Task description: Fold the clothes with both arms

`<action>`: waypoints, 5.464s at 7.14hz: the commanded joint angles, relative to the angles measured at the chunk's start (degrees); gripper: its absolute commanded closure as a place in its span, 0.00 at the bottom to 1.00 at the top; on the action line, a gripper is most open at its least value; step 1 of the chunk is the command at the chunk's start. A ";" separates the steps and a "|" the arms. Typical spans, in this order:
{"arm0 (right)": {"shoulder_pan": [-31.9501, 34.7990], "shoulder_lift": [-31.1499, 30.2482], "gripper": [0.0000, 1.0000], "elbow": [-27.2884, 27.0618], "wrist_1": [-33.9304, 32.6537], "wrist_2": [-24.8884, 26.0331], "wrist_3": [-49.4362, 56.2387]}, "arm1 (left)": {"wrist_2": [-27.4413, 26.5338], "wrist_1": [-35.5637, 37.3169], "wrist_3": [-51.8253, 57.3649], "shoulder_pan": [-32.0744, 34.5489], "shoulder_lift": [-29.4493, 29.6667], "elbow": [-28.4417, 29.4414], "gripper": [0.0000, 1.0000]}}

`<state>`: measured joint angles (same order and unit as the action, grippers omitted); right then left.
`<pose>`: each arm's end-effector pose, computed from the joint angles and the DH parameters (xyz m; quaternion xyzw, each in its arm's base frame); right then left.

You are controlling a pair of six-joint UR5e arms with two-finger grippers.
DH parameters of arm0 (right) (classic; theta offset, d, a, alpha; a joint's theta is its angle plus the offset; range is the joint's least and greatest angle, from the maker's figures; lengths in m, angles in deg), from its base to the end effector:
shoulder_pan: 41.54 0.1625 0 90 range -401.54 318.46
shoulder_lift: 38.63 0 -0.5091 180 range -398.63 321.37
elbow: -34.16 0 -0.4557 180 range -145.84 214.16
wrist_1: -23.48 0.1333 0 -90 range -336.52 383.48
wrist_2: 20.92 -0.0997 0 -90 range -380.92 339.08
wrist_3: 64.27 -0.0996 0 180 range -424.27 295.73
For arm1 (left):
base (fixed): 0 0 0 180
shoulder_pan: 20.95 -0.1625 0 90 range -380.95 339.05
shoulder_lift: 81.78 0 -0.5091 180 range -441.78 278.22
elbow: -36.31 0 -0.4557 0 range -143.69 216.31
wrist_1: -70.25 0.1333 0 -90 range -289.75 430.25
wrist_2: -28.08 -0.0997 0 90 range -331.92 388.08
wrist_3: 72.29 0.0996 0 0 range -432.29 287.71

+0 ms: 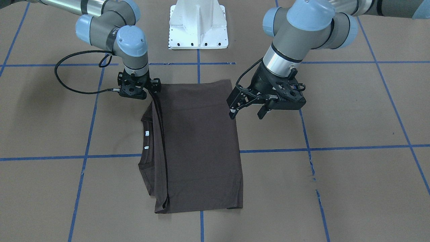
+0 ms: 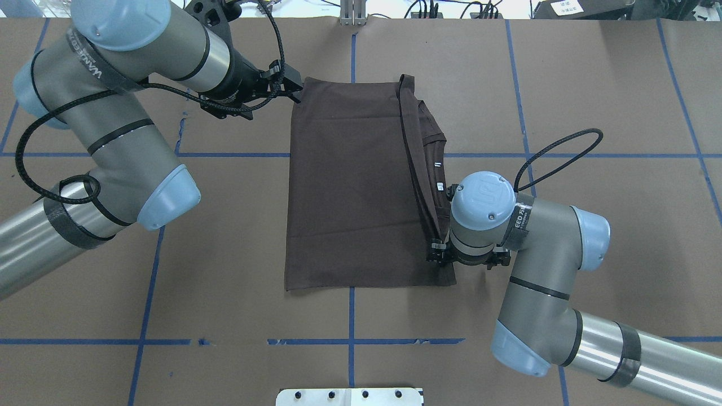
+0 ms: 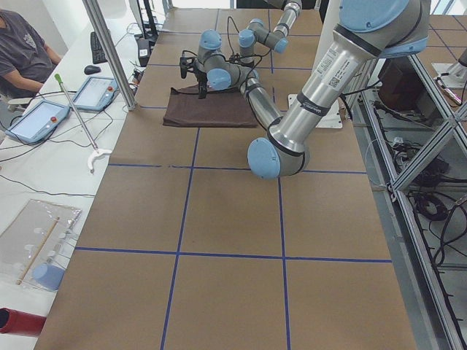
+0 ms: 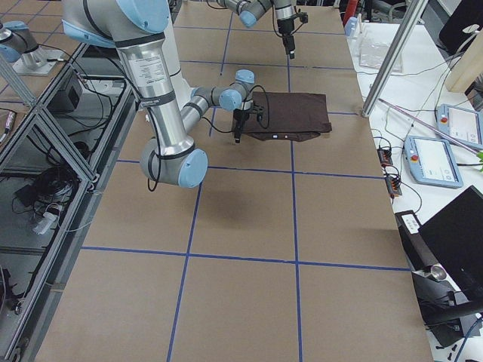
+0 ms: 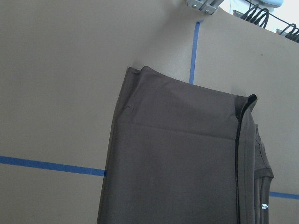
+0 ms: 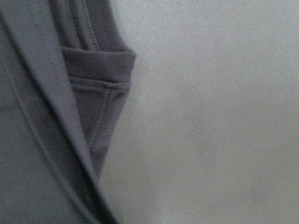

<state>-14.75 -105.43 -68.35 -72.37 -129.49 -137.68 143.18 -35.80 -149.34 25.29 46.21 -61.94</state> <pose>-0.5827 -0.4080 0.3967 -0.0509 -0.2939 0.0434 0.9535 0.4563 -0.6081 0.1883 0.0876 0.5308 -0.1316 0.8326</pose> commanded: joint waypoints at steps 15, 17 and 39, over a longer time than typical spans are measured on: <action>6.60 -1.06 0.00 -9.38 10.07 -3.49 0.64 | -15.70 3.93 -37.03 -26.72 -9.33 -2.65 0.02; 6.78 -1.06 0.00 -9.38 10.07 -3.49 0.63 | -15.96 3.93 -37.12 -27.86 -9.42 -2.38 0.08; -6.76 -1.84 0.00 -3.31 10.69 10.66 -33.64 | -15.44 11.22 -31.93 -27.87 -8.63 -10.29 1.00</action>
<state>-21.57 -107.04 -71.80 -61.68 -118.80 -171.39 127.78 -24.61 -181.32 -2.58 37.49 -72.16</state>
